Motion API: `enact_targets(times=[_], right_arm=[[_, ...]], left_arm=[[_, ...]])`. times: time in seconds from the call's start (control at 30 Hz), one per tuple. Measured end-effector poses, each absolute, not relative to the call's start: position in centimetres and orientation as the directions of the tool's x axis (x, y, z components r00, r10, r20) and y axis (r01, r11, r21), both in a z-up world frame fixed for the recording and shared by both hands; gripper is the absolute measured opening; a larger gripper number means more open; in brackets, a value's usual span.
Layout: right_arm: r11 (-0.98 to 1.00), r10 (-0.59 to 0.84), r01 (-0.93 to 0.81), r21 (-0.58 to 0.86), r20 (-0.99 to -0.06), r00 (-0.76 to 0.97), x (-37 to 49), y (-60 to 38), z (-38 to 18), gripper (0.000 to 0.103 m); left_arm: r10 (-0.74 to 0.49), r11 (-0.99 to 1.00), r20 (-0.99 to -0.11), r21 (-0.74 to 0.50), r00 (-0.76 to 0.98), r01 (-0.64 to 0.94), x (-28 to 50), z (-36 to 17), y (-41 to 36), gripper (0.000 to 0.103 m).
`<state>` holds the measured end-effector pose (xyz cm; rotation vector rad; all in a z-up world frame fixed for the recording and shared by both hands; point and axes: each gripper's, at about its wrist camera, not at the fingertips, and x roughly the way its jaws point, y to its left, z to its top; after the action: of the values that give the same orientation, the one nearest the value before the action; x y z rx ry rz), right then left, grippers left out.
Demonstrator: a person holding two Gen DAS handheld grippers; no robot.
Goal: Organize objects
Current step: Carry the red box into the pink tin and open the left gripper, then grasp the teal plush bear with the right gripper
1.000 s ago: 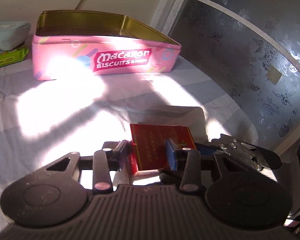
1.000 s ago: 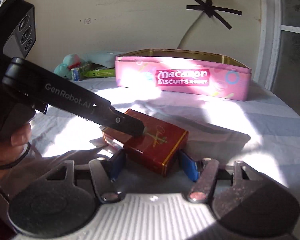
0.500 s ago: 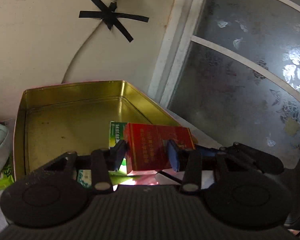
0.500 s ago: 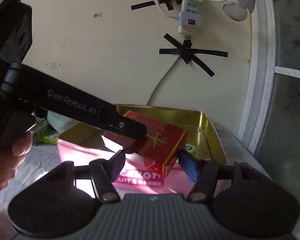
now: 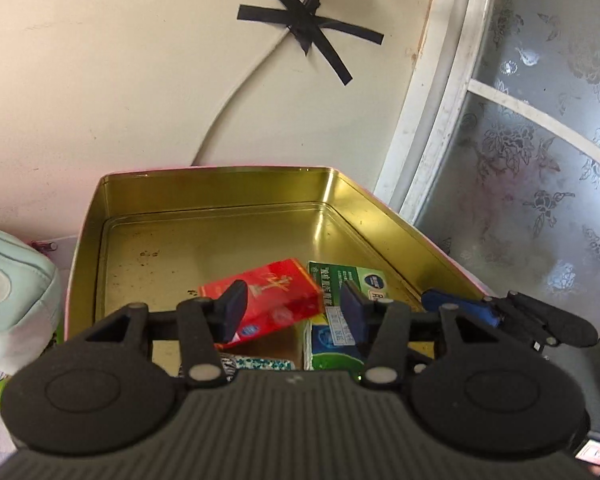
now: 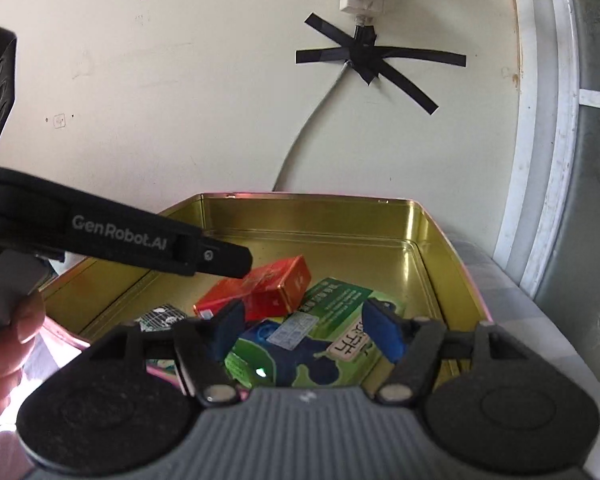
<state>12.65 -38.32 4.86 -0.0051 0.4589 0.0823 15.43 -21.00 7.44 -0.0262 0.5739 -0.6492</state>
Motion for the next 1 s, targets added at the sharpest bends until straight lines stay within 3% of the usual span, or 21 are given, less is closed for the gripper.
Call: enact_targets(times=[0.2, 0.37, 0.53, 0.67, 0.77, 0.93, 0.97, 1.0], right_arm=[[0.986, 0.151, -0.123, 0.109, -0.312, 0.938, 7.6, -38.0, 6.8, 0.066], [0.958, 0.28, -0.249, 0.143, -0.287, 0.916, 6.0, -34.2, 7.5, 0.065], [0.908, 0.419, -0.395, 0.142, -0.366, 0.831, 7.6, -27.2, 7.5, 0.059], [0.842, 0.534, -0.503, 0.192, -0.418, 0.734, 10.6, -20.3, 7.6, 0.054], [0.815, 0.576, -0.526, 0.245, -0.452, 0.681, 13.6, -15.7, 7.7, 0.053], [0.808, 0.584, -0.506, 0.303, -0.525, 0.619, 19.0, -10.0, 6.9, 0.054], [0.809, 0.581, -0.503, 0.305, -0.548, 0.602, 19.7, -9.1, 6.4, 0.05], [0.811, 0.575, -0.498, 0.307, -0.572, 0.585, 20.3, -8.3, 6.0, 0.032]], left_arm=[[-0.583, 0.807, -0.421, -0.206, 0.695, 0.553, 9.8, 7.8, -14.1, 0.054], [-0.479, 0.876, -0.461, -0.202, 0.747, 0.437, 6.9, 5.4, -5.5, 0.054], [-0.196, 0.98, -0.523, -0.13, 0.83, 0.15, 7.0, 2.7, 3.7, 0.054], [-0.033, 0.984, -0.508, -0.167, 0.861, -0.061, 7.4, 1.5, 9.3, 0.054], [-0.078, 0.939, -0.515, -0.326, 0.854, -0.11, 8.0, 1.1, 12.1, 0.054], [-0.063, 0.933, -0.514, -0.335, 0.856, -0.132, 8.4, 1.4, 12.5, 0.054], [-0.058, 0.933, -0.515, -0.333, 0.855, -0.137, 8.3, 1.4, 12.3, 0.054], [-0.051, 0.932, -0.516, -0.331, 0.855, -0.145, 8.2, 1.4, 12.5, 0.054]])
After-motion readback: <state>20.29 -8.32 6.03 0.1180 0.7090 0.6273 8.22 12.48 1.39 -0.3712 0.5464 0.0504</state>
